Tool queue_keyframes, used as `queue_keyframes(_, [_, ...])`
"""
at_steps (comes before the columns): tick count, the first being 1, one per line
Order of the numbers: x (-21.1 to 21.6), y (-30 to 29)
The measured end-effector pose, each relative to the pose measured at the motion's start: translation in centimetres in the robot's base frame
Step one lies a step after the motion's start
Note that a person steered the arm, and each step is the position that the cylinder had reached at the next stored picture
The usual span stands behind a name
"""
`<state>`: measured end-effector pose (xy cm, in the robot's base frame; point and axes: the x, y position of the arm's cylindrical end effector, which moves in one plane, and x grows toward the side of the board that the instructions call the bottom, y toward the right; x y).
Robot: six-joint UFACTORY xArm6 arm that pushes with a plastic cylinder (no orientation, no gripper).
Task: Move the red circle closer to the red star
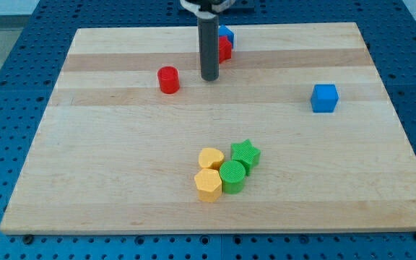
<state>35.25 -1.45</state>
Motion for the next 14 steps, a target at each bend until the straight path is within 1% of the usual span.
queue_keyframes(2, [6.7,-3.9])
queue_keyframes(3, [6.9,-5.6])
queue_keyframes(4, [5.7,-5.8])
queue_keyframes(5, [3.4,-5.8])
queue_keyframes(8, [2.6,-9.3])
queue_keyframes(9, [1.4,-9.6])
queue_keyframes(11, [-2.8,-10.4])
queue_keyframes(12, [-4.1,-11.5])
queue_keyframes(14, [-4.2,-11.5])
